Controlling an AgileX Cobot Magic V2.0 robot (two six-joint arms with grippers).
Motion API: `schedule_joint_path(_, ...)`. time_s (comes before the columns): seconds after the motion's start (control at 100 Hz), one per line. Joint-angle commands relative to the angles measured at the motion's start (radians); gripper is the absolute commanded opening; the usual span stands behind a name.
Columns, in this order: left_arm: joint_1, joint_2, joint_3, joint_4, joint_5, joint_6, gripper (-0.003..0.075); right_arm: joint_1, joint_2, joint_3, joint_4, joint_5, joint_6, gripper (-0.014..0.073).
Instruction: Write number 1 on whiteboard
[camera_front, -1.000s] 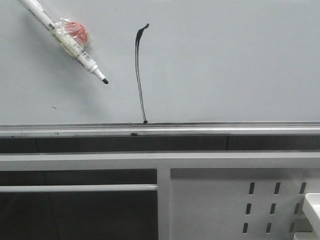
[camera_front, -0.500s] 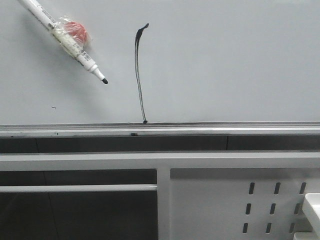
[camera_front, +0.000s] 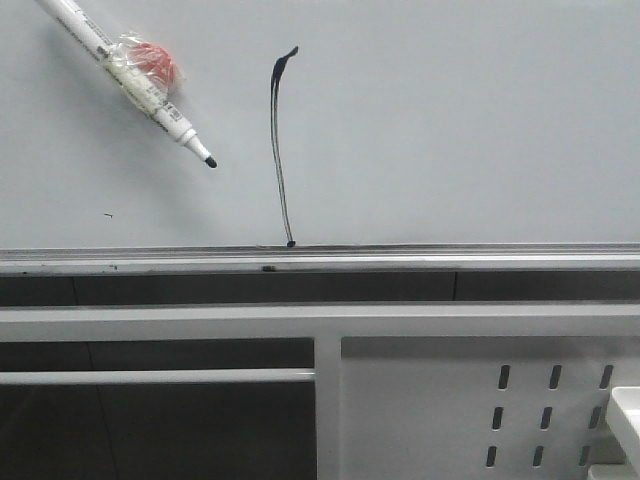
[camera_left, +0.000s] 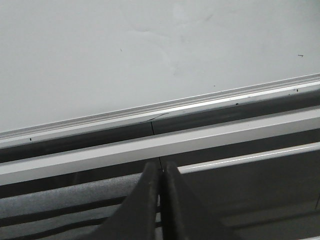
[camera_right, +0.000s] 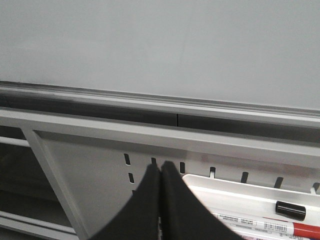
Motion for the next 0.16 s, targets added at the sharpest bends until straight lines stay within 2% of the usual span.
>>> schedule_joint_path(0.0, 0.002, -0.022, 0.036, -0.014, -0.051, -0.002, -0.0020, -0.004, -0.018, 0.013, -0.014, -0.029, -0.003, -0.0071)
schedule_joint_path(0.15, 0.002, -0.022, 0.036, -0.014, -0.051, -0.002, -0.0020, -0.004, -0.018, 0.013, -0.014, -0.029, -0.003, -0.0071)
